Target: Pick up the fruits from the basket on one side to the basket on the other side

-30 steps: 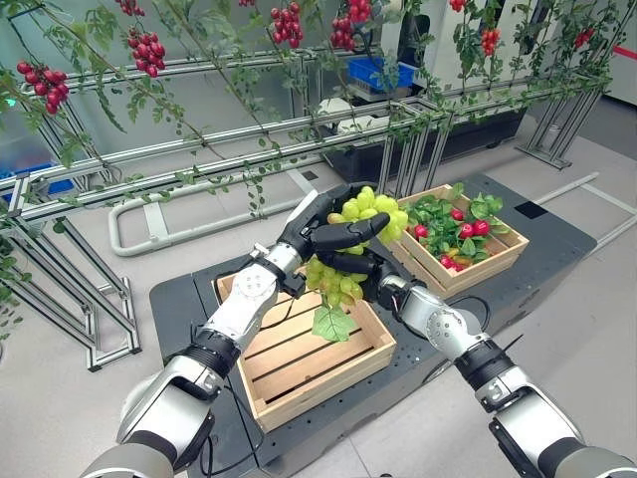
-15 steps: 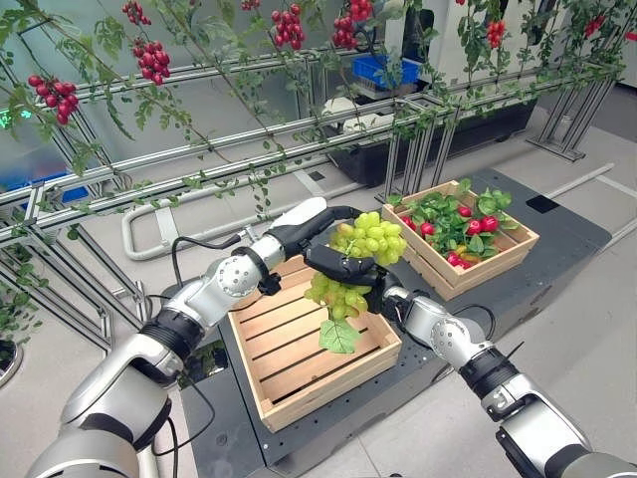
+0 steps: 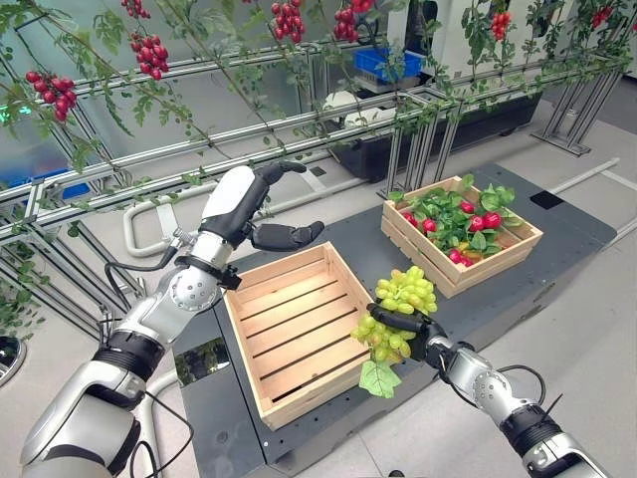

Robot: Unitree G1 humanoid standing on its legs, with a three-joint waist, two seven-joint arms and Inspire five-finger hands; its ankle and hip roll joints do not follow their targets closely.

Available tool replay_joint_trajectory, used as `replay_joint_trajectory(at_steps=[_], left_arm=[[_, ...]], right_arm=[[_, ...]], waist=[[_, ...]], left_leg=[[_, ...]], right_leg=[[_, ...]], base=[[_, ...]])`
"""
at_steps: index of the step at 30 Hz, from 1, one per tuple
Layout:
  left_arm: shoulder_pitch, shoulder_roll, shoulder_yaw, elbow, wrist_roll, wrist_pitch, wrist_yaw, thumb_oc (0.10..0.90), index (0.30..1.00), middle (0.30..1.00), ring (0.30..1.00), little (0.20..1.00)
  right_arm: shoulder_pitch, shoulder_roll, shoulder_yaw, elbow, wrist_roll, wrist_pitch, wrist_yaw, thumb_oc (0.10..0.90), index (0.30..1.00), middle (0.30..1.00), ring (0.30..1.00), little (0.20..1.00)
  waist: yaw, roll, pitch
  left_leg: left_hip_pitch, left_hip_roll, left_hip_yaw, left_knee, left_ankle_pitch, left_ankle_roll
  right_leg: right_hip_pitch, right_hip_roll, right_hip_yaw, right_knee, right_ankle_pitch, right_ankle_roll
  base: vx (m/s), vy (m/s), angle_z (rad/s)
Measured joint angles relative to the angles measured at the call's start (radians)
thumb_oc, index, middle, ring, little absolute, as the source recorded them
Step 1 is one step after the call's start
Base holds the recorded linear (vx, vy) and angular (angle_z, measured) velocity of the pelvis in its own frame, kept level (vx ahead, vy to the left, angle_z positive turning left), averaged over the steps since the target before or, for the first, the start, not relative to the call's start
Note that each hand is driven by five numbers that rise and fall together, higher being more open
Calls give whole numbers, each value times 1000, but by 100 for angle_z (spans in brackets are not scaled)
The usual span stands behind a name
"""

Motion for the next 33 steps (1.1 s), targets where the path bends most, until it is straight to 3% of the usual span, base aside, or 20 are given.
replay_joint_trajectory(at_steps=[7,12,15,20,27,29,30,31,32,33], left_arm=[[247,-156,221,-46,-198,-41,-89,800,900,900,900,900],[422,-190,234,-88,-209,-40,-184,800,900,900,900,900],[525,-255,271,-166,-254,-39,-285,800,900,900,900,900],[548,-278,271,-168,-290,-12,-359,800,900,900,900,900],[542,-374,273,-165,-470,6,-348,800,900,900,900,900],[541,-382,273,-164,-471,6,-344,800,900,900,900,900],[542,-381,275,-164,-470,6,-340,800,900,900,900,900],[542,-381,278,-166,-470,6,-331,800,900,900,900,900],[550,-382,278,-166,-468,5,-323,800,900,900,900,900],[555,-382,277,-167,-466,4,-321,800,900,900,900,900]], right_arm=[[162,35,-137,-149,-28,-94,80,400,300,300,300,300],[263,43,-184,-206,-49,-120,104,400,300,300,300,300],[364,55,-262,-257,-104,-129,117,400,300,300,300,300],[394,53,-291,-274,-113,-129,118,400,300,300,300,300],[393,51,-355,-297,-155,-145,118,400,300,300,300,300],[394,50,-359,-306,-155,-145,118,400,300,300,300,300],[393,50,-362,-312,-155,-144,118,400,300,300,300,300],[393,48,-369,-315,-155,-144,121,400,300,300,300,300],[391,35,-376,-319,-155,-144,122,400,300,300,300,300],[389,28,-381,-321,-154,-144,123,400,300,300,300,300]], waist=[[-9,0,0],[-19,-6,1],[-22,-14,2],[-60,-38,14],[-102,-34,16],[-102,-45,25],[-91,-62,36],[-68,-92,55],[-52,-96,60],[-46,-96,61]], left_leg=[[1,0,3,0,0,0],[0,1,29,0,-1,0],[0,2,46,0,-3,0],[0,12,67,-3,-2,-4],[3,33,79,1,-1,-13],[3,34,59,34,0,-13],[-4,32,11,86,-1,-13],[-30,19,-76,179,-6,-6],[-55,7,-164,219,-29,5],[-57,0,-202,211,-33,3]], right_leg=[[-2,5,8,-4,-1,0],[-21,6,34,-4,1,2],[-30,7,54,-4,2,1],[-39,14,56,-4,3,-4],[-53,42,85,1,11,-19],[-50,44,104,3,0,-31],[-47,39,135,8,-2,-37],[-37,25,212,14,-1,-44],[-33,21,254,21,6,-54],[-38,24,269,23,8,-53]], base=[[17,-36,-1],[35,-76,-15],[29,-128,-16],[36,-173,-13],[-12,-137,-14],[-10,-3,-30],[-37,64,-62],[-53,154,-85],[-59,150,-79],[-86,183,-93]])
